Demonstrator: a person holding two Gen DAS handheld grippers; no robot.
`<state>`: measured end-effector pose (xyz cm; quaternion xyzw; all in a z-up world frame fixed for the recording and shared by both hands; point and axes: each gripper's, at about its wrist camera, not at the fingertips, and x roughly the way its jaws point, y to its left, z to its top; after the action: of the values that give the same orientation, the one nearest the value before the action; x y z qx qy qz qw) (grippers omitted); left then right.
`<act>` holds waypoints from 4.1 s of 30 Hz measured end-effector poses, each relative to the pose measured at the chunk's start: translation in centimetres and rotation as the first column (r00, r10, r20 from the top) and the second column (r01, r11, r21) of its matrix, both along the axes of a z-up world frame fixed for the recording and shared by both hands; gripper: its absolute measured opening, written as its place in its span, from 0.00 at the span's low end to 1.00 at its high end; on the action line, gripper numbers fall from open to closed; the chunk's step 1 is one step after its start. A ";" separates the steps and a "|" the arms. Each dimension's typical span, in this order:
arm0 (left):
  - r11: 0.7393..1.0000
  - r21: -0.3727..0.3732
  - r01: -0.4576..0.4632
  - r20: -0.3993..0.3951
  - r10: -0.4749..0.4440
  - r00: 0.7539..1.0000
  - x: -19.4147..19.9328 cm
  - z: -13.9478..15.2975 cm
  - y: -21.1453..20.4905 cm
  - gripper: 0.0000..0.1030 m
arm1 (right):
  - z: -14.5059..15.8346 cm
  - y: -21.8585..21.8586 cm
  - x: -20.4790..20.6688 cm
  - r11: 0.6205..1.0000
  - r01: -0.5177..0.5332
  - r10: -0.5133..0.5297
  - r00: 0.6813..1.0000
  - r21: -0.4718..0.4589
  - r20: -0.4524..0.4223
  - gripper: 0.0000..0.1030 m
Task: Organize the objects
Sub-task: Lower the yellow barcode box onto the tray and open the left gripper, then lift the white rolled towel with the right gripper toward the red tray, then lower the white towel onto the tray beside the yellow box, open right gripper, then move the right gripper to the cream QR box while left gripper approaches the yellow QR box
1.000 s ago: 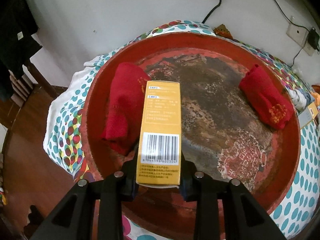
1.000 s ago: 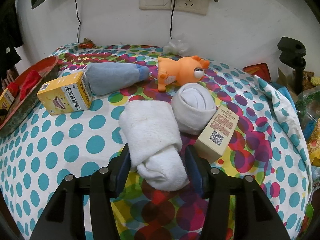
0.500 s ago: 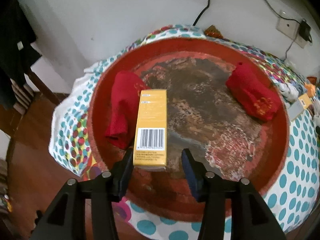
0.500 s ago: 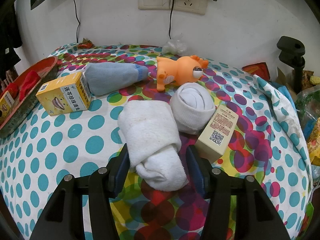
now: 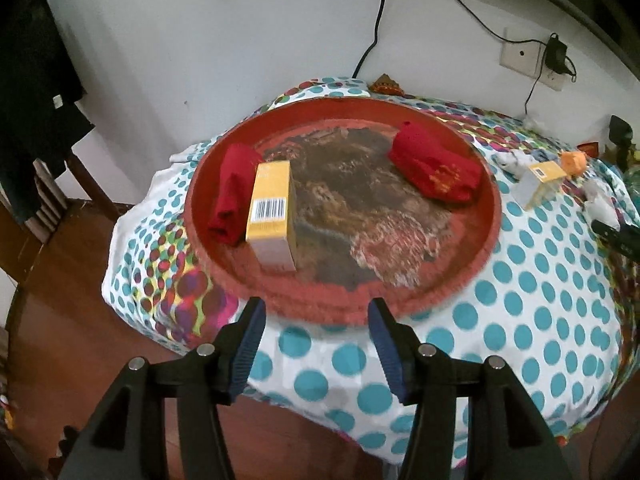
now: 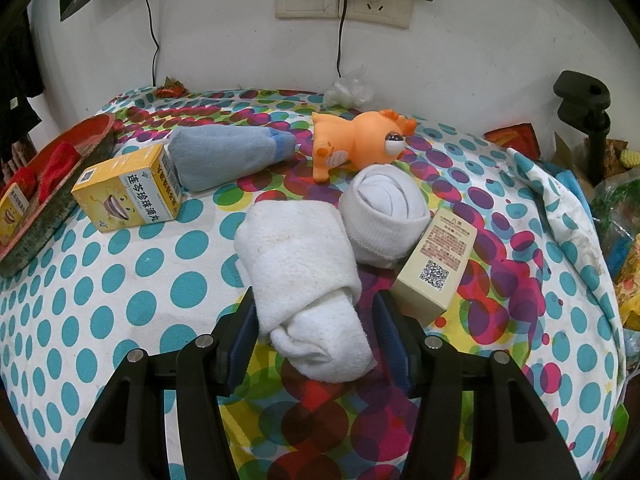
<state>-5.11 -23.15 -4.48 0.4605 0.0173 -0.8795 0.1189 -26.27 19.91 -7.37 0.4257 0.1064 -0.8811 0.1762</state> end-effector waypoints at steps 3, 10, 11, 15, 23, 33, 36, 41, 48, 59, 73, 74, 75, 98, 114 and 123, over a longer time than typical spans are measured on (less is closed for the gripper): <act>0.999 -0.042 0.005 -0.007 -0.005 1.000 1.2 -0.2 0.5 0.53 | 0.0 0.0 0.0 1.000 0.000 0.000 1.000 0.016 -0.010 0.52; 1.000 -0.026 0.001 -0.032 -0.002 0.999 2.8 -0.3 -0.1 0.54 | 0.3 -1.0 0.7 0.999 0.036 -0.036 0.999 0.011 0.019 0.38; 1.000 -0.014 -0.012 -0.026 0.012 1.000 2.9 -0.5 -0.3 0.54 | 0.3 -1.6 1.0 0.999 0.035 -0.036 0.999 0.041 0.003 0.35; 1.000 0.015 -0.011 -0.041 0.011 0.999 3.6 -0.7 -0.7 0.54 | 0.6 -3.4 1.9 0.994 0.037 -0.035 0.999 0.105 -0.023 0.31; 0.998 0.051 -0.035 -0.034 0.037 0.999 4.1 -1.7 -2.3 0.54 | 1.8 -5.8 4.2 0.999 0.013 -0.011 1.000 0.048 -0.026 0.30; 0.997 0.056 -0.055 -0.021 0.057 0.998 4.3 -2.3 -3.6 0.54 | 3.5 -11.6 7.0 0.994 -0.104 0.106 0.993 0.036 -0.045 0.30; 0.995 0.081 -0.065 -0.017 0.066 0.998 4.4 -2.4 -4.2 0.54 | 4.1 -13.5 7.8 0.990 -0.137 0.139 0.989 0.032 -0.056 0.30; 0.991 0.094 -0.093 -0.010 0.094 0.995 4.6 -2.6 -5.4 0.54 | 4.9 -17.0 9.2 0.980 -0.197 0.199 0.977 0.035 -0.074 0.30; 0.986 0.108 -0.124 -0.014 0.126 0.992 5.1 -2.2 -6.6 0.54 | 5.6 -21.9 10.6 0.959 -0.281 0.283 0.956 0.026 -0.083 0.30; 0.976 0.122 -0.183 -0.008 0.185 0.983 5.7 -2.1 -8.6 0.54 | 6.2 -27.5 11.9 0.927 -0.376 0.376 0.924 0.014 -0.072 0.30; 0.949 0.129 -0.289 -0.011 0.293 0.956 6.8 -2.0 -11.8 0.54 | 5.0 -32.4 12.6 0.901 -0.433 0.433 0.901 0.020 -0.020 0.30; 0.947 0.111 -0.303 -0.014 0.306 0.952 6.9 -2.0 -11.9 0.54 | 4.8 -32.7 12.6 0.900 -0.435 0.435 0.900 0.017 -0.012 0.30; 0.946 0.096 -0.311 -0.014 0.314 0.949 6.9 -2.0 -11.9 0.54 | 4.5 -33.1 12.7 0.898 -0.440 0.440 0.898 0.012 0.000 0.30; 0.931 0.130 -0.340 0.016 0.341 0.940 7.0 -3.1 -13.0 0.54 | 1.9 -40.2 12.4 0.886 -0.463 0.464 0.883 -0.021 0.070 0.30; 0.943 0.098 -0.319 0.027 0.318 0.948 6.4 -3.5 -12.0 0.54 | 3.2 -37.2 12.2 0.903 -0.426 0.428 0.903 -0.060 0.037 0.59; 0.957 0.073 -0.282 0.032 0.280 0.959 5.8 -3.7 -10.6 0.54 | 5.3 -30.9 11.8 0.932 -0.346 0.349 0.937 -0.111 -0.001 0.59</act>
<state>0.68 -33.75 -8.15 0.4671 0.1150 -0.8473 0.2252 -14.45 -10.97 -2.12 0.3983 0.1300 -0.8365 0.3532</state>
